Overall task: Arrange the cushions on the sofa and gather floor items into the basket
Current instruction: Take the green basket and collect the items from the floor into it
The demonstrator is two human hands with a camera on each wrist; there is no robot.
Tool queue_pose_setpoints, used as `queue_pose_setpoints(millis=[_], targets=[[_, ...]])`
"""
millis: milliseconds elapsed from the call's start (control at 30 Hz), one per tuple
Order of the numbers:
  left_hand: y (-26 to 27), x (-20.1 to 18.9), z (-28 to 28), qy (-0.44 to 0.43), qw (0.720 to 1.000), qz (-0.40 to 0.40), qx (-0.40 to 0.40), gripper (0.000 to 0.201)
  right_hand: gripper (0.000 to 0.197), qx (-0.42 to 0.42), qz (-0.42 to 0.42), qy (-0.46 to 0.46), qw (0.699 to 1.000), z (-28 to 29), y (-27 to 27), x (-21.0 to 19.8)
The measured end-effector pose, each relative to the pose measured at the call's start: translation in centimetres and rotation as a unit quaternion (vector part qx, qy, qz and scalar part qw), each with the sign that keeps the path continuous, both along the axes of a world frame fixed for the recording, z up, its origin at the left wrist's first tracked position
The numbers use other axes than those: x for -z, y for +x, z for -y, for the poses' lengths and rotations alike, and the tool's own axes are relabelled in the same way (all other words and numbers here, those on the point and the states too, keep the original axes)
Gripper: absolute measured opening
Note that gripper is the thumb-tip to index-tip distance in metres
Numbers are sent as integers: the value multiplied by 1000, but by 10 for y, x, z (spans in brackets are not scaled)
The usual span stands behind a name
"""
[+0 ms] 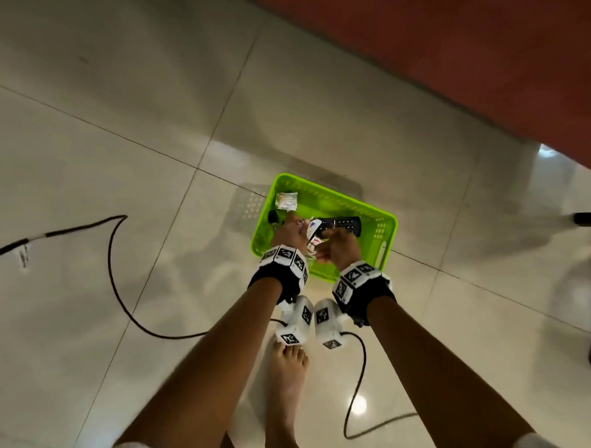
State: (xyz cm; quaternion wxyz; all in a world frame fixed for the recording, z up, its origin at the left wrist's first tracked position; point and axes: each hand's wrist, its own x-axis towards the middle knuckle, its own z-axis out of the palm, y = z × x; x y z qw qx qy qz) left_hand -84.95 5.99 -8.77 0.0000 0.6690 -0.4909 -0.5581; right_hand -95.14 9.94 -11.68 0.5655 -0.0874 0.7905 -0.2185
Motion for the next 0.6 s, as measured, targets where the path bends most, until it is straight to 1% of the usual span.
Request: queue_pose_setpoints(millis=[33, 100, 167, 233, 267, 300, 333, 400, 467, 533, 567, 600], targets=[[-3, 3, 5, -6, 1000, 10, -1, 39, 18, 11, -12, 5, 1000, 3, -7, 4], [-6, 11, 13, -13, 1000, 17, -10, 48, 17, 22, -7, 10, 1000, 9, -23, 8], [-5, 21, 20, -4, 1000, 19, -11, 65, 25, 53, 38, 15, 998, 13, -30, 9], [-1, 24, 21, 0, 999, 35, 23, 83, 28, 76, 31, 4, 997, 16, -29, 12], [0, 24, 20, -4, 998, 40, 49, 87, 29, 74, 16, -3, 997, 14, -26, 11], [2, 22, 17, -11, 996, 42, 75, 87, 33, 52, -9, -16, 998, 10, -23, 12], [4, 20, 14, -25, 994, 41, 100, 83, 39, 22, -42, -19, 999, 3, -21, 9], [11, 14, 6, -64, 988, 41, 134, 62, 45, -37, -133, -25, 990, -11, -19, -2], [18, 3, -2, -125, 978, 56, 156, 39, 43, -53, -226, -54, 971, -29, -23, -17], [24, -8, -7, -182, 964, 99, 170, 31, 42, -52, -308, -72, 947, -49, -27, -33], [27, -13, -9, -190, 958, 128, 171, 31, 42, -49, -339, -66, 937, -58, -29, -34], [30, -16, -9, -189, 955, 156, 166, 34, 43, -41, -354, -45, 933, -65, -33, -37]])
